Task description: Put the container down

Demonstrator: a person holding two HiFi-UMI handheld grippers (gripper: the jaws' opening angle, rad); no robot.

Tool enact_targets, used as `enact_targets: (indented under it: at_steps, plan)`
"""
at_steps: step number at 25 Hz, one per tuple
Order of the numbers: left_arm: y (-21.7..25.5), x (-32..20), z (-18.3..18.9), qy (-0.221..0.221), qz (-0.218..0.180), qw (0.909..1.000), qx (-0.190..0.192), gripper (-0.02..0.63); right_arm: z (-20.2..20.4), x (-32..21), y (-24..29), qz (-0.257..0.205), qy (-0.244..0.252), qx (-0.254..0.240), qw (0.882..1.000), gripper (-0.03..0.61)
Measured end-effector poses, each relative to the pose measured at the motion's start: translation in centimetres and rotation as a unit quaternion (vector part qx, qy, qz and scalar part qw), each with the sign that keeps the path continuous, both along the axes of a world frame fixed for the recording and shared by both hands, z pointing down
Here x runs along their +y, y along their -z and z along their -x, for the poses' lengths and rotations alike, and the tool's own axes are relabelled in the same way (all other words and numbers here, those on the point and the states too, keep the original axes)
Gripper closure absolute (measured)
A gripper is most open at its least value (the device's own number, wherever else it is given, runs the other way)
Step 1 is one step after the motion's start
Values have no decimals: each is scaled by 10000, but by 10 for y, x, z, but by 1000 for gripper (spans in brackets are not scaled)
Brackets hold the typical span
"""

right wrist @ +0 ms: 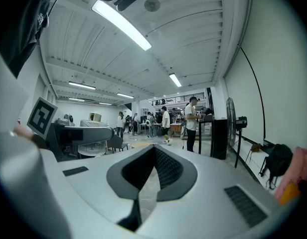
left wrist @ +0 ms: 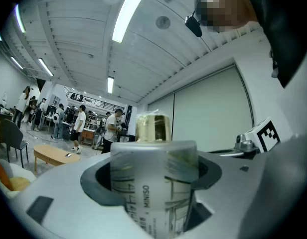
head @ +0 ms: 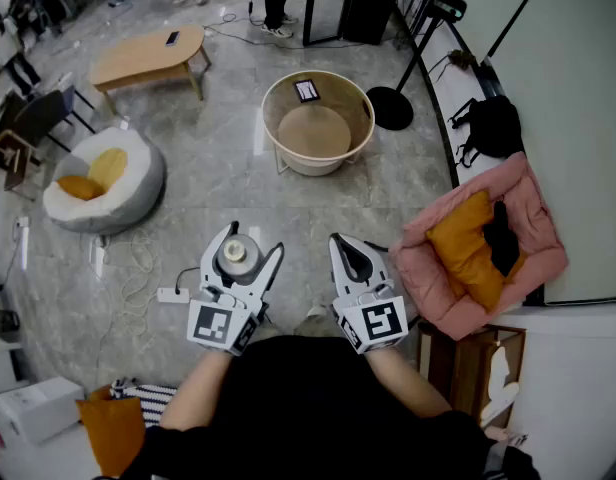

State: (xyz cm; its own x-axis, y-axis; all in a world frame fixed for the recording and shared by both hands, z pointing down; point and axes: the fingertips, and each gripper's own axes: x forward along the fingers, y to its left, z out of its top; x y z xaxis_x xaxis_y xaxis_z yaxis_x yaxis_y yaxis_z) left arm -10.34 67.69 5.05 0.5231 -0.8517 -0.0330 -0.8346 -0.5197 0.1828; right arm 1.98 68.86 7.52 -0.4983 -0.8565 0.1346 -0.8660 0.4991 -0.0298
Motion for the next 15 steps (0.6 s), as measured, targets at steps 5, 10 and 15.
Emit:
enact_targets:
  at_steps: [5, 10, 15]
  plan:
    - [-6, 11, -21, -58, -60, 9999, -142, 261, -22, 6, 1, -68, -53, -60, 9999, 557]
    - [-14, 24, -40, 71, -5, 9996, -289, 261, -49, 14, 7, -281, -77, -83, 9995, 557]
    - [-14, 36, -62, 425, -55, 9988, -217, 261, -82, 19, -7, -390, 52, 58, 9992, 557]
